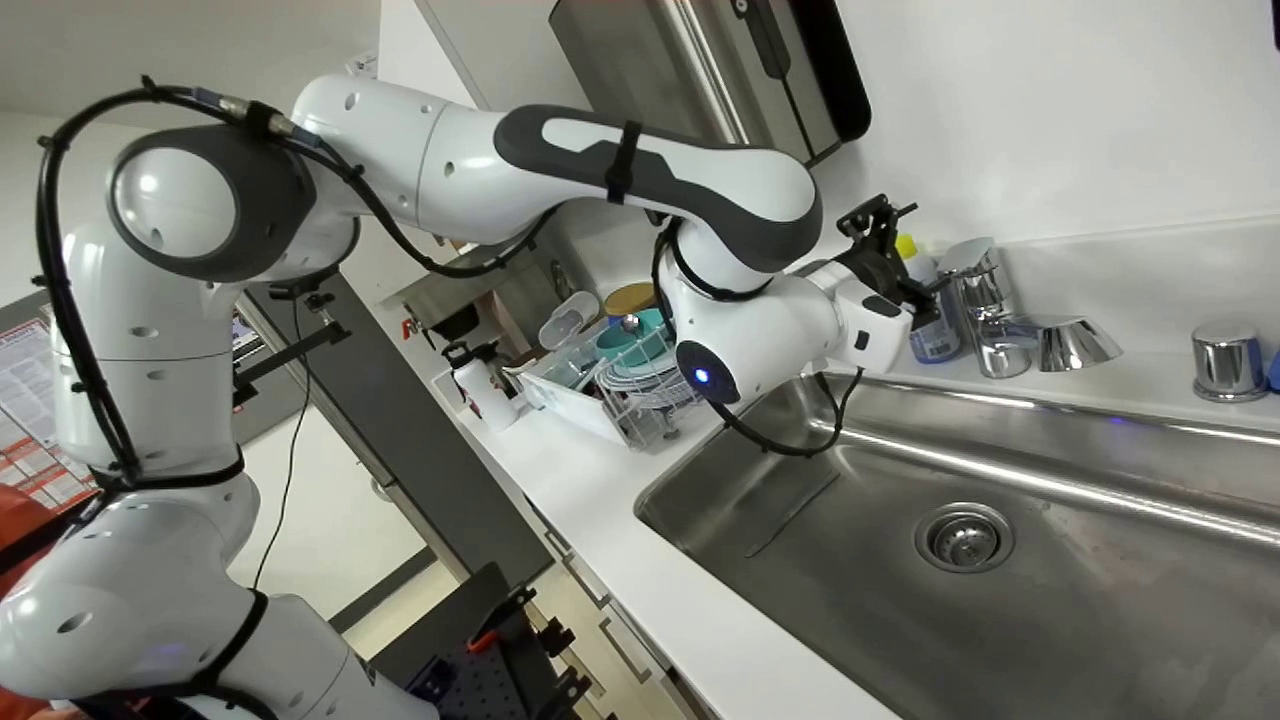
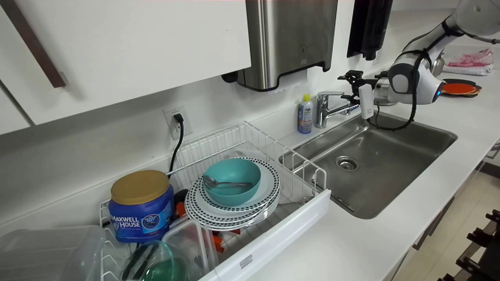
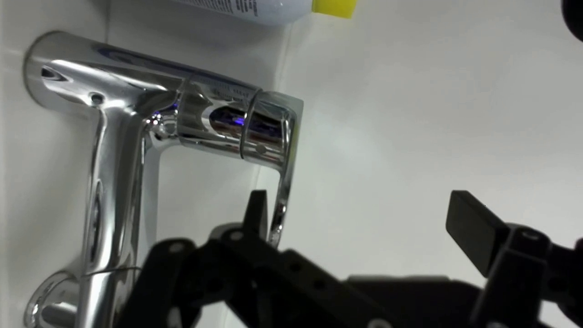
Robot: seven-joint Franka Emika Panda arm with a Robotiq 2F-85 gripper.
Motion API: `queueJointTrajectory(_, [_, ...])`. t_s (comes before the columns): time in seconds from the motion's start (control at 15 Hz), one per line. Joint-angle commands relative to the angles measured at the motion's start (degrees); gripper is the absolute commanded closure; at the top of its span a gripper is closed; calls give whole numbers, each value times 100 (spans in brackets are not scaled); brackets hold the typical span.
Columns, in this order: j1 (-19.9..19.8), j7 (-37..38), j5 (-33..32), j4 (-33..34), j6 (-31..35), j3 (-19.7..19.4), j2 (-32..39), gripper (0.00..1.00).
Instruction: Lift u the tap handle
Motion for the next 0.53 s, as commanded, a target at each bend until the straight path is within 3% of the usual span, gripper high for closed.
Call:
queueJointTrajectory(0.0, [-76, -96, 0, 344, 280, 96, 124, 0])
queueJointTrajectory(0.47, [-15, -40, 0, 682, 487, 79, 354, 0])
